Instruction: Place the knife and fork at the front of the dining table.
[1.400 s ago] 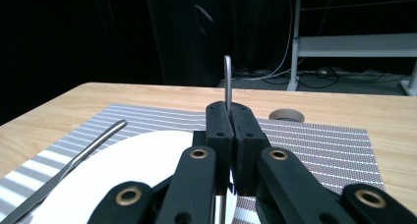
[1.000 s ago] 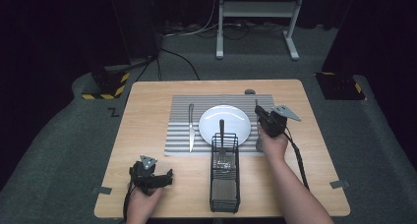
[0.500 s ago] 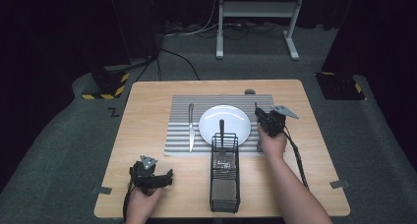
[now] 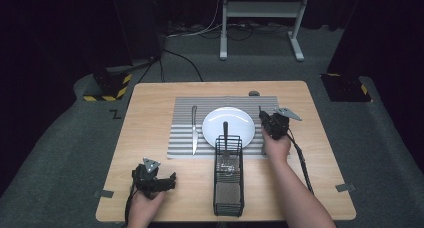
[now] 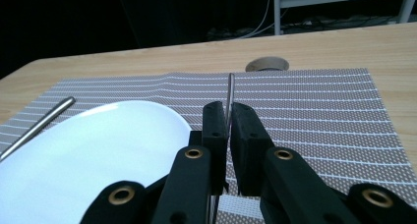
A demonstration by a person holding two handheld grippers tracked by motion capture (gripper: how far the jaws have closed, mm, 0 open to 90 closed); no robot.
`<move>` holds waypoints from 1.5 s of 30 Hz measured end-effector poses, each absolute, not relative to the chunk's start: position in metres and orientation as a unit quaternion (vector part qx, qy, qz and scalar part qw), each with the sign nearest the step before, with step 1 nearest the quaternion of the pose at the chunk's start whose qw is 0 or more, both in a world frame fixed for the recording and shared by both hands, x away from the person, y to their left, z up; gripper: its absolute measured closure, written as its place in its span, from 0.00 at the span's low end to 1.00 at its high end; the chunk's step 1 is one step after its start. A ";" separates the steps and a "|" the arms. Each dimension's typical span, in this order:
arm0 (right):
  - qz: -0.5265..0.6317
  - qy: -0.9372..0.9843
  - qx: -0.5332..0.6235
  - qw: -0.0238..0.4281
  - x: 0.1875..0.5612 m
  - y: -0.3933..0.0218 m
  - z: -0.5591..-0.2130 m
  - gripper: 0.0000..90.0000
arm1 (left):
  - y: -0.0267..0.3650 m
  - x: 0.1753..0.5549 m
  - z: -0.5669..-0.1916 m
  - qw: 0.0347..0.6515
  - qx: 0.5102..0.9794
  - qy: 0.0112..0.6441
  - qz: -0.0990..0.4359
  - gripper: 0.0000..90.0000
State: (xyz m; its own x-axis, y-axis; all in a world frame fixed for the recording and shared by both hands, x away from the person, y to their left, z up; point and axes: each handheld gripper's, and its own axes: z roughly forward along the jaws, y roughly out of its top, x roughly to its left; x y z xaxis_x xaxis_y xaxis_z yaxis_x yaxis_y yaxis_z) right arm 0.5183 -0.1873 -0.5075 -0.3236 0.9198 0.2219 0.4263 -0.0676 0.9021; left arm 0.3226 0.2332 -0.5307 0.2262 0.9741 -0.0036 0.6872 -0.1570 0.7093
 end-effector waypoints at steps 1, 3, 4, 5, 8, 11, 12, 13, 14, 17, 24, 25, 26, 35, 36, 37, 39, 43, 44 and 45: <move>0.503 0.639 0.528 0.244 0.519 -0.188 -0.508 0.94 | 0.233 0.323 -0.531 0.302 0.722 0.575 0.238 0.00; 0.494 0.641 0.534 0.244 0.521 -0.191 -0.509 0.93 | 0.233 0.323 -0.531 0.302 0.722 0.575 0.237 0.00; 0.492 0.641 0.536 0.244 0.521 -0.192 -0.510 0.92 | 0.233 0.323 -0.531 0.302 0.723 0.575 0.237 0.00; 0.492 0.641 0.536 0.244 0.521 -0.192 -0.510 0.92 | 0.233 0.323 -0.531 0.302 0.723 0.575 0.237 0.00; 0.490 0.642 0.537 0.243 0.521 -0.193 -0.510 0.90 | 0.233 0.323 -0.531 0.302 0.723 0.574 0.237 0.00; 0.494 0.640 0.537 0.239 0.520 -0.194 -0.508 0.84 | 0.233 0.323 -0.531 0.302 0.722 0.575 0.237 0.00; 0.494 0.640 0.537 0.239 0.520 -0.194 -0.508 0.84 | 0.233 0.323 -0.531 0.302 0.722 0.575 0.237 0.00; 0.497 0.639 0.535 0.242 0.518 -0.195 -0.505 0.81 | 0.233 0.323 -0.531 0.302 0.723 0.575 0.238 0.00; 0.499 0.638 0.534 0.242 0.515 -0.195 -0.503 0.80 | 0.233 0.323 -0.531 0.302 0.723 0.575 0.238 0.00; 0.503 0.640 0.524 0.249 0.506 -0.197 -0.497 0.77 | 0.233 0.323 -0.531 0.302 0.723 0.575 0.238 0.00; 0.500 0.649 0.501 0.278 0.476 -0.201 -0.491 0.64 | 0.233 0.323 -0.531 0.301 0.723 0.575 0.239 0.00; 0.500 0.650 0.497 0.284 0.470 -0.202 -0.491 0.62 | 0.233 0.323 -0.531 0.301 0.723 0.575 0.239 0.00; 0.500 0.650 0.497 0.284 0.470 -0.202 -0.491 0.62 | 0.233 0.323 -0.531 0.301 0.723 0.574 0.238 0.00; 0.521 0.643 0.465 0.314 0.411 -0.202 -0.479 0.50 | 0.233 0.323 -0.531 0.301 0.723 0.574 0.238 0.00; 0.527 0.641 0.460 0.316 0.405 -0.201 -0.475 0.50 | 0.233 0.323 -0.531 0.301 0.723 0.574 0.238 0.00; 0.534 0.640 0.454 0.316 0.398 -0.199 -0.471 0.50 | 0.233 0.323 -0.531 0.301 0.724 0.574 0.238 0.00; 0.542 0.637 0.447 0.316 0.392 -0.198 -0.467 0.50 | 0.233 0.323 -0.531 0.301 0.724 0.574 0.238 0.00; 0.575 0.626 0.424 0.314 0.370 -0.190 -0.450 0.50 | 0.233 0.323 -0.531 0.301 0.724 0.573 0.238 0.00; 0.583 0.626 0.411 0.315 0.362 -0.184 -0.442 0.50 | 0.233 0.323 -0.531 0.301 0.724 0.573 0.238 0.00; 0.583 0.626 0.411 0.315 0.362 -0.184 -0.442 0.50 | 0.233 0.323 -0.531 0.301 0.724 0.573 0.238 0.00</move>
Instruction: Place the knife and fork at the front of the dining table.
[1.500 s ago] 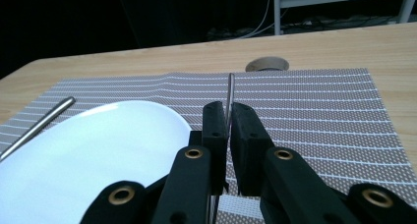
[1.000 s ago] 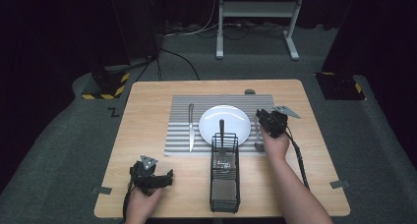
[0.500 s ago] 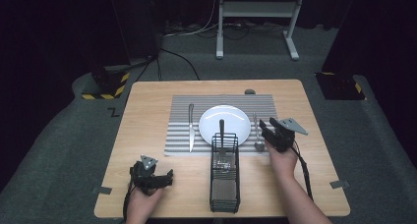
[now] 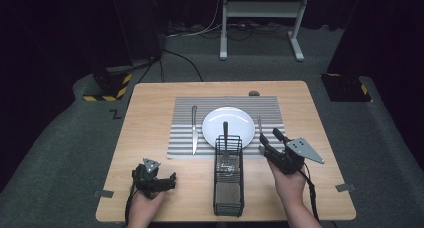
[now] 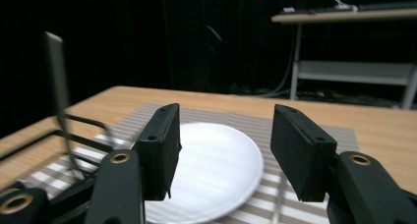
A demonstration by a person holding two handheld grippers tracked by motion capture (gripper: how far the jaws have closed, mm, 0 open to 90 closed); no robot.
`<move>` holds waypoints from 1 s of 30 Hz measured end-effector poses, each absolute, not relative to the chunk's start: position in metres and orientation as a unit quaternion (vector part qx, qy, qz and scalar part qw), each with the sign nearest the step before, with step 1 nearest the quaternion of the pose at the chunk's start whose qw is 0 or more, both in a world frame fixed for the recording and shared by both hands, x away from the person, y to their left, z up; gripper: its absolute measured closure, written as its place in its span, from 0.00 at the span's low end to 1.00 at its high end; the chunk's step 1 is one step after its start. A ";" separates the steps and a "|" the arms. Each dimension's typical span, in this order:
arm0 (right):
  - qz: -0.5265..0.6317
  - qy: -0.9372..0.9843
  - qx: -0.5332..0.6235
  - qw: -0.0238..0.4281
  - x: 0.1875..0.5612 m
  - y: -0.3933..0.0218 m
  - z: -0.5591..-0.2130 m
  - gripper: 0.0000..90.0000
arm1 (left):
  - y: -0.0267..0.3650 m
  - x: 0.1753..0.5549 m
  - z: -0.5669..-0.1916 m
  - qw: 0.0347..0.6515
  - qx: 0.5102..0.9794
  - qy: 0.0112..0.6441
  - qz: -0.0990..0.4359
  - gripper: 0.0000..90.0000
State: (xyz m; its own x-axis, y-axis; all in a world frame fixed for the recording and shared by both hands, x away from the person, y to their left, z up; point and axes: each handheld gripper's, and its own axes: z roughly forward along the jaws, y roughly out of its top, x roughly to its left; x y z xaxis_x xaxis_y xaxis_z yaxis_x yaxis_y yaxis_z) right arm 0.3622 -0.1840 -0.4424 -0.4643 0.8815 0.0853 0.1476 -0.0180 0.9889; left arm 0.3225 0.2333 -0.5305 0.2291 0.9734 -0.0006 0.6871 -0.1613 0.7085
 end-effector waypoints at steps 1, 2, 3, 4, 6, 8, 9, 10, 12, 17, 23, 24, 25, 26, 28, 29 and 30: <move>0.592 0.627 0.397 0.316 0.356 -0.177 -0.435 0.50 | 0.233 0.323 -0.531 0.301 0.724 0.574 0.238 0.00; 0.592 0.627 0.397 0.316 0.356 -0.177 -0.435 0.50 | 0.233 0.323 -0.531 0.301 0.724 0.573 0.238 0.00; 0.596 0.626 0.390 0.316 0.354 -0.173 -0.431 0.50 | 0.233 0.323 -0.531 0.301 0.724 0.574 0.238 0.00; 0.601 0.627 0.384 0.314 0.352 -0.169 -0.428 0.50 | 0.233 0.323 -0.531 0.301 0.724 0.573 0.238 0.00; 0.613 0.629 0.368 0.305 0.350 -0.156 -0.417 0.50 | 0.233 0.323 -0.531 0.301 0.724 0.574 0.238 0.00; 0.616 0.630 0.363 0.303 0.350 -0.152 -0.414 0.50 | 0.233 0.323 -0.531 0.301 0.724 0.574 0.238 0.00; 0.619 0.630 0.359 0.301 0.351 -0.147 -0.411 0.50 | 0.233 0.323 -0.531 0.301 0.724 0.573 0.238 0.00; 0.625 0.632 0.351 0.296 0.352 -0.139 -0.407 0.50 | 0.233 0.323 -0.531 0.301 0.724 0.573 0.238 0.00; 0.626 0.636 0.345 0.292 0.354 -0.130 -0.404 0.50 | 0.233 0.323 -0.531 0.301 0.724 0.573 0.238 0.00; 0.621 0.647 0.338 0.286 0.360 -0.112 -0.403 0.52 | 0.233 0.322 -0.531 0.301 0.724 0.573 0.238 0.00; 0.613 0.660 0.330 0.283 0.366 -0.098 -0.403 0.53 | 0.233 0.322 -0.531 0.301 0.724 0.573 0.238 0.00; 0.606 0.666 0.326 0.287 0.368 -0.095 -0.404 0.55 | 0.233 0.322 -0.531 0.301 0.724 0.573 0.238 0.00; 0.606 0.669 0.324 0.284 0.371 -0.094 -0.405 0.56 | 0.233 0.322 -0.531 0.301 0.724 0.573 0.237 0.00; 0.605 0.670 0.327 0.280 0.372 -0.093 -0.406 0.57 | 0.233 0.322 -0.531 0.301 0.724 0.573 0.237 0.00; 0.602 0.673 0.328 0.279 0.374 -0.092 -0.407 0.58 | 0.233 0.322 -0.531 0.301 0.724 0.573 0.237 0.00; 0.600 0.675 0.329 0.277 0.376 -0.092 -0.408 0.59 | 0.233 0.322 -0.531 0.301 0.724 0.573 0.237 0.00; 0.596 0.680 0.328 0.274 0.379 -0.091 -0.411 0.61 | 0.233 0.322 -0.531 0.302 0.725 0.572 0.237 0.00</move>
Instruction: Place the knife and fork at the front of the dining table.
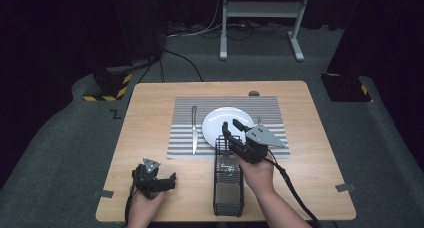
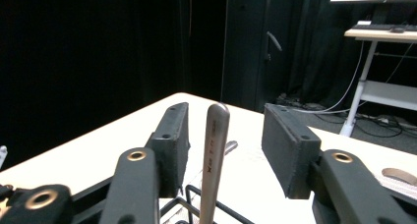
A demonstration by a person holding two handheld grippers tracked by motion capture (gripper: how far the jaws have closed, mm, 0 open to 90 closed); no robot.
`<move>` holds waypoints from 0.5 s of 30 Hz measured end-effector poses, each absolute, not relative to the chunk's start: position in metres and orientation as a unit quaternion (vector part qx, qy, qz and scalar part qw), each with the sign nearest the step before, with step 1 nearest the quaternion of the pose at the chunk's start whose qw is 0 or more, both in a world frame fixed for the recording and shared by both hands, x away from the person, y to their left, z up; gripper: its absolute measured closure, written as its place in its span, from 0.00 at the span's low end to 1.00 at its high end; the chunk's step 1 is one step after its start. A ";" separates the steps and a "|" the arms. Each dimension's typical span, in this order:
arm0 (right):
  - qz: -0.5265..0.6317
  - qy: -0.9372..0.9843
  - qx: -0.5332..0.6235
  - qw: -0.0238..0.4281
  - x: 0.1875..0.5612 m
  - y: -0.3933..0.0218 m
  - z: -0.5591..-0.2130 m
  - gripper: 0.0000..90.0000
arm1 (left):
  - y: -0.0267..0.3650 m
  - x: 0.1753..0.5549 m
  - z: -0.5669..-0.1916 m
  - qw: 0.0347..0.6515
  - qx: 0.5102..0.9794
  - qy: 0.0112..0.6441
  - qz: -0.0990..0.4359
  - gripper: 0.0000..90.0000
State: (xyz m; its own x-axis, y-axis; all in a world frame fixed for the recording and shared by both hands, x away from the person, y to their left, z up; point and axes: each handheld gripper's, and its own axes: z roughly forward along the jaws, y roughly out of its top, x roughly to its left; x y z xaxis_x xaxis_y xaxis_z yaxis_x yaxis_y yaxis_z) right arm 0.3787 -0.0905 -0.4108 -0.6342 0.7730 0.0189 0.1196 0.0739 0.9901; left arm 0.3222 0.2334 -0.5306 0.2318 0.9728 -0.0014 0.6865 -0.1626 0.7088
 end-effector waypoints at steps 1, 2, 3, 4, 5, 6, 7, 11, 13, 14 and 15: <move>0.596 0.680 0.328 0.274 0.379 -0.091 -0.411 0.61 | 0.233 0.322 -0.531 0.302 0.725 0.572 0.237 0.00; 0.592 0.685 0.327 0.270 0.381 -0.089 -0.414 0.63 | 0.233 0.322 -0.531 0.302 0.725 0.572 0.237 0.00; 0.592 0.685 0.327 0.270 0.381 -0.089 -0.414 0.63 | 0.233 0.322 -0.531 0.302 0.725 0.572 0.237 0.00; 0.588 0.690 0.327 0.267 0.382 -0.087 -0.416 0.66 | 0.233 0.322 -0.531 0.302 0.725 0.572 0.237 0.00; 0.588 0.690 0.327 0.267 0.382 -0.087 -0.416 0.66 | 0.233 0.322 -0.531 0.302 0.725 0.572 0.237 0.00; 0.586 0.692 0.325 0.267 0.383 -0.086 -0.417 0.67 | 0.233 0.322 -0.531 0.302 0.725 0.572 0.237 0.00; 0.587 0.693 0.326 0.262 0.384 -0.086 -0.418 0.69 | 0.233 0.322 -0.531 0.302 0.725 0.572 0.237 0.00; 0.589 0.696 0.327 0.248 0.384 -0.085 -0.420 0.79 | 0.233 0.322 -0.531 0.302 0.725 0.572 0.237 0.00; 0.591 0.695 0.324 0.250 0.383 -0.086 -0.420 0.84 | 0.233 0.322 -0.531 0.302 0.725 0.572 0.237 0.00; 0.592 0.695 0.321 0.251 0.383 -0.086 -0.420 0.87 | 0.233 0.322 -0.531 0.302 0.725 0.572 0.237 0.00; 0.592 0.695 0.321 0.251 0.383 -0.086 -0.420 0.87 | 0.233 0.322 -0.531 0.302 0.725 0.572 0.237 0.00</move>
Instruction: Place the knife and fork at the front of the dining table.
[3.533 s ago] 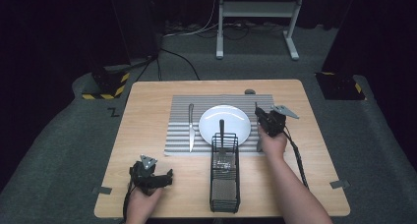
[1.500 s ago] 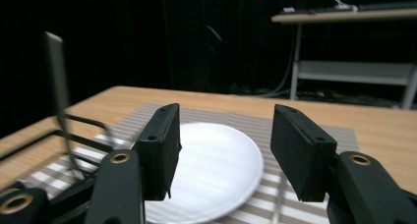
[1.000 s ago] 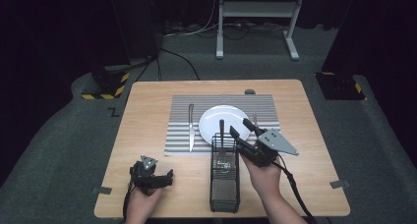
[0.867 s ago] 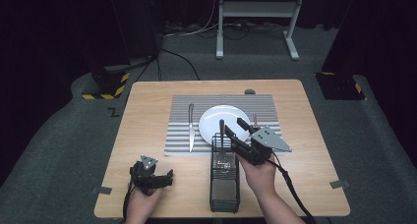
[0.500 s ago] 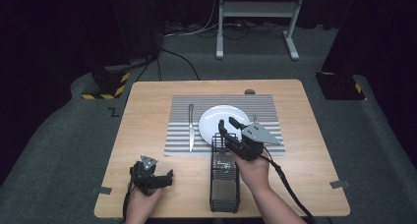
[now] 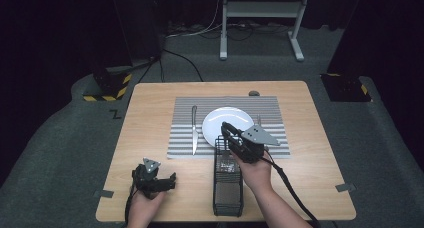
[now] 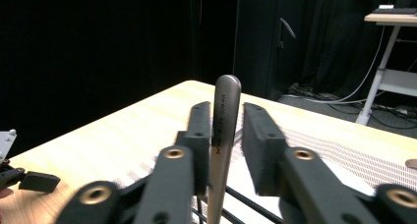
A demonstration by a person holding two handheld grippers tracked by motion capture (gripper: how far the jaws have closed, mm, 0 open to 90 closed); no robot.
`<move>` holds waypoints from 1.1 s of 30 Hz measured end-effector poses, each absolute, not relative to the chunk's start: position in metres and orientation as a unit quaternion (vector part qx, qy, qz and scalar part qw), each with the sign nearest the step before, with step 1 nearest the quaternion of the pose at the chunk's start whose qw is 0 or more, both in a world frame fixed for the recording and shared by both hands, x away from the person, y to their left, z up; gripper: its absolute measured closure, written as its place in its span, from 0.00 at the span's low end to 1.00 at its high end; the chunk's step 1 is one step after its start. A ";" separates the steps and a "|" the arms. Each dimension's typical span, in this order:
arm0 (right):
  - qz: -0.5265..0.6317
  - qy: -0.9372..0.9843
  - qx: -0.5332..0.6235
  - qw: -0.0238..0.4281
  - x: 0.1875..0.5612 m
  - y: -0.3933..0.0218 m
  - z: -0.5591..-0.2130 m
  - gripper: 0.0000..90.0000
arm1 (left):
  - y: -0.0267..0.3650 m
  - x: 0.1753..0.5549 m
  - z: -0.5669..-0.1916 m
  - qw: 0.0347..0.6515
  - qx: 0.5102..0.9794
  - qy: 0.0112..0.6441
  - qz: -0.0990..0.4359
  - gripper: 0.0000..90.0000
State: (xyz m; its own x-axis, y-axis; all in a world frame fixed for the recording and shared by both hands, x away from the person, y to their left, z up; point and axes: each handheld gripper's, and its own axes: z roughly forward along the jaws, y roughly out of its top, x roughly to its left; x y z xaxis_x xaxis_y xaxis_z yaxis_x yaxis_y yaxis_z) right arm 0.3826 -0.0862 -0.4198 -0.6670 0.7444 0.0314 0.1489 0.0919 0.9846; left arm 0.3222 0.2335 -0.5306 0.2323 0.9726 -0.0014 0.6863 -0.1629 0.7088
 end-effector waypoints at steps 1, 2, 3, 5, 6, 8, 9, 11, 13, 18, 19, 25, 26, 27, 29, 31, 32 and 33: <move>0.595 0.693 0.321 0.251 0.382 -0.087 -0.420 0.91 | 0.233 0.322 -0.531 0.302 0.725 0.572 0.237 0.00; 0.599 0.691 0.320 0.248 0.381 -0.088 -0.420 0.95 | 0.233 0.322 -0.531 0.302 0.725 0.572 0.237 0.00; 0.599 0.691 0.320 0.248 0.381 -0.088 -0.420 0.95 | 0.233 0.322 -0.531 0.302 0.725 0.572 0.237 0.00; 0.607 0.687 0.323 0.237 0.381 -0.090 -0.421 0.95 | 0.233 0.322 -0.531 0.302 0.725 0.572 0.237 0.00; 0.609 0.685 0.322 0.235 0.380 -0.091 -0.422 0.95 | 0.233 0.322 -0.531 0.302 0.725 0.572 0.237 0.00; 0.612 0.684 0.321 0.232 0.380 -0.092 -0.422 0.96 | 0.233 0.322 -0.531 0.302 0.725 0.572 0.237 0.00; 0.617 0.684 0.318 0.225 0.379 -0.093 -0.421 0.96 | 0.233 0.322 -0.531 0.302 0.725 0.572 0.237 0.00; 0.620 0.683 0.313 0.226 0.376 -0.093 -0.421 0.97 | 0.233 0.322 -0.531 0.302 0.725 0.572 0.237 0.00; 0.622 0.683 0.309 0.228 0.375 -0.094 -0.421 0.97 | 0.233 0.322 -0.531 0.302 0.725 0.572 0.237 0.00; 0.632 0.674 0.297 0.240 0.368 -0.095 -0.419 0.97 | 0.233 0.322 -0.531 0.302 0.725 0.572 0.237 0.00; 0.640 0.668 0.296 0.239 0.366 -0.096 -0.416 0.97 | 0.233 0.322 -0.531 0.302 0.725 0.572 0.237 0.00; 0.659 0.649 0.291 0.247 0.360 -0.105 -0.402 0.97 | 0.233 0.322 -0.531 0.301 0.725 0.572 0.237 0.00; 0.659 0.649 0.291 0.247 0.360 -0.105 -0.402 0.97 | 0.233 0.322 -0.531 0.301 0.725 0.572 0.237 0.00; 0.667 0.640 0.289 0.250 0.357 -0.109 -0.395 0.97 | 0.233 0.322 -0.531 0.301 0.725 0.572 0.237 0.00; 0.671 0.636 0.288 0.249 0.356 -0.111 -0.392 0.97 | 0.233 0.322 -0.531 0.301 0.725 0.572 0.237 0.00; 0.678 0.627 0.286 0.255 0.354 -0.115 -0.384 0.97 | 0.233 0.322 -0.531 0.302 0.725 0.572 0.237 0.00; 0.682 0.622 0.286 0.255 0.353 -0.117 -0.380 0.97 | 0.233 0.322 -0.531 0.301 0.725 0.572 0.237 0.00; 0.690 0.613 0.285 0.257 0.352 -0.122 -0.372 0.97 | 0.233 0.322 -0.531 0.301 0.725 0.572 0.237 0.00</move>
State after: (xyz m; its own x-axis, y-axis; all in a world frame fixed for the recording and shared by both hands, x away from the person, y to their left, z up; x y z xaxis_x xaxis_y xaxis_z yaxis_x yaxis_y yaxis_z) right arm 0.3516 -0.1220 -0.3716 -0.7048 0.7051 0.0783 -0.0055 -0.1158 0.9933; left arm 0.3221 0.2334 -0.5306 0.2320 0.9727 -0.0010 0.6864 -0.1630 0.7087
